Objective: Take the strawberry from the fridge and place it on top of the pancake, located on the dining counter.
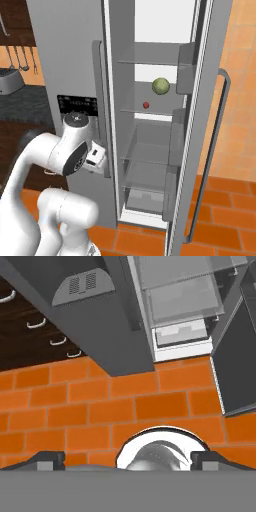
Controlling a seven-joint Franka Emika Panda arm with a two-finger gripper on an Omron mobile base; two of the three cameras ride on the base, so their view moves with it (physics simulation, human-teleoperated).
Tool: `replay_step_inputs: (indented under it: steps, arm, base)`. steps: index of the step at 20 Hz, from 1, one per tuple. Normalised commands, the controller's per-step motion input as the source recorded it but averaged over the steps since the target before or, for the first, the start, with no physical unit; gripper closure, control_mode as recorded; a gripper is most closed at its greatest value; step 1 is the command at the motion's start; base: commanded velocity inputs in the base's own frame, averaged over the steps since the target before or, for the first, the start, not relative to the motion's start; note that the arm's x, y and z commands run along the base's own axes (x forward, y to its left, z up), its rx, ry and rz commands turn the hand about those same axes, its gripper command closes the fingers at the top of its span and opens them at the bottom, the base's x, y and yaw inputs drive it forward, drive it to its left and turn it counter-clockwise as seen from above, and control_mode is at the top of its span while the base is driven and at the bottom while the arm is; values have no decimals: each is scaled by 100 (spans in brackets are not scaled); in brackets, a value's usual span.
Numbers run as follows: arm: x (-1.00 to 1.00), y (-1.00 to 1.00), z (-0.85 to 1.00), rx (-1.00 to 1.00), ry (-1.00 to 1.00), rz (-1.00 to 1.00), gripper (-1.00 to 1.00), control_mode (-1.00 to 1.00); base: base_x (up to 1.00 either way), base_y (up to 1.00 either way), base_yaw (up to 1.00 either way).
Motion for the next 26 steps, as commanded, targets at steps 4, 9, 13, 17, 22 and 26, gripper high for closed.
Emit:
replay_step_inputs:
  steps: [4,9,13,17,22,26]
  arm:
    - [0,57,77,-46,5,0,-100,-100]
    - [1,8,0,-11,24,0,-100,-100]
    - [0,-25,-6,15,8,0,-100,-100]
    - [-3,-32,0,14,-1,0,-100,-100]
    - [-9,-5,0,0,-3,-3,-100,-100]
    - [-2,-6,0,0,0,-5,-100,-100]
  base:
    - [0,0,0]
    - [0,0,0]
    - [0,0,0]
    - [0,0,0]
    - [0,0,0]
    - [0,0,0]
